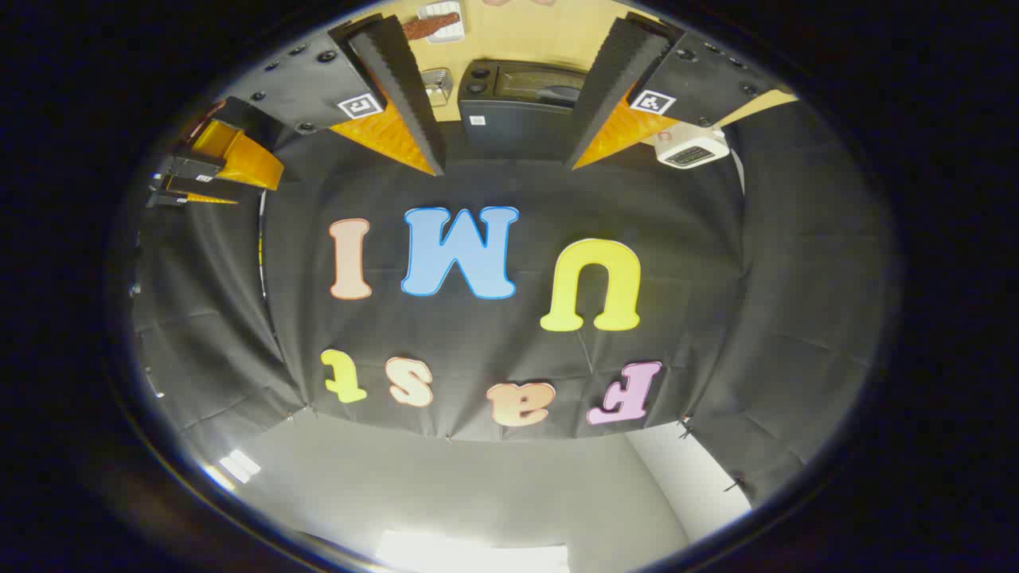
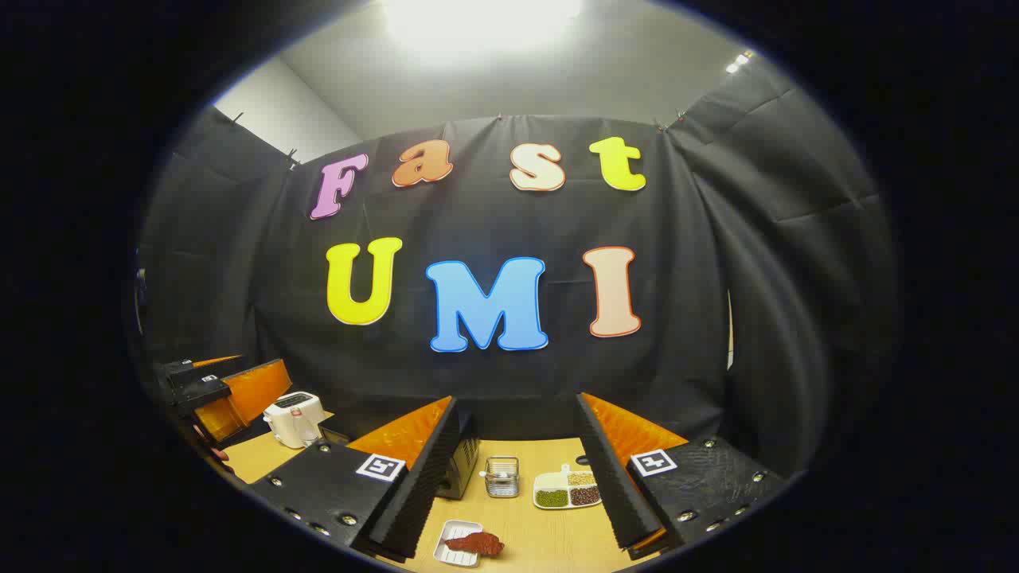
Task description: Open the electric oven with the left hand, put the food in, and close the electric oven.
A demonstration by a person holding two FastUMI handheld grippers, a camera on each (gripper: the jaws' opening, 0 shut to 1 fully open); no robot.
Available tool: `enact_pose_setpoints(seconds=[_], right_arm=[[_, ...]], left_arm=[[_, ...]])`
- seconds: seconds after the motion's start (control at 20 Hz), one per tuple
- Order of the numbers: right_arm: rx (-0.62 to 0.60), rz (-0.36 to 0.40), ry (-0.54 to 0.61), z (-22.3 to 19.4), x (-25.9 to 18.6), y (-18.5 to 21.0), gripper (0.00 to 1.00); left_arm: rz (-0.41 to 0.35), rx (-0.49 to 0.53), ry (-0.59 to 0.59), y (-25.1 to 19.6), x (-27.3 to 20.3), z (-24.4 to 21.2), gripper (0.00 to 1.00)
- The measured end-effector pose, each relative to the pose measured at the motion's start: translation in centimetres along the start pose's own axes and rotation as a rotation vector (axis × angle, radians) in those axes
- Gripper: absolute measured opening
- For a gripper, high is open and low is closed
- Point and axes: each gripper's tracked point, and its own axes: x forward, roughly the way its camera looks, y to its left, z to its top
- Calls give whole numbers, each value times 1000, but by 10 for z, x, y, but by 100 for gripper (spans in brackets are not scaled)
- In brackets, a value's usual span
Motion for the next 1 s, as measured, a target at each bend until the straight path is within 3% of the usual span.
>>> enact_pose_setpoints(seconds=[0.4, 0.55, 0.6, 0.8, 1.0], right_arm=[[-12, -39, 7, -1, 22, 3, 88], [-18, -54, 10, 2, 25, 17, 88], [-26, -56, 4, 4, 26, 22, 88], [-25, -62, 7, 0, 33, 36, 88], [-32, -85, 25, -10, 38, 38, 88]], left_arm=[[-32, 6, 18, 6, 22, -11, 99], [-57, -14, 14, 17, 32, -11, 94], [-63, -18, 16, 21, 37, -11, 99], [-78, -18, 22, 36, 50, -16, 99], [-69, -4, 115, 50, 69, -59, 97]])
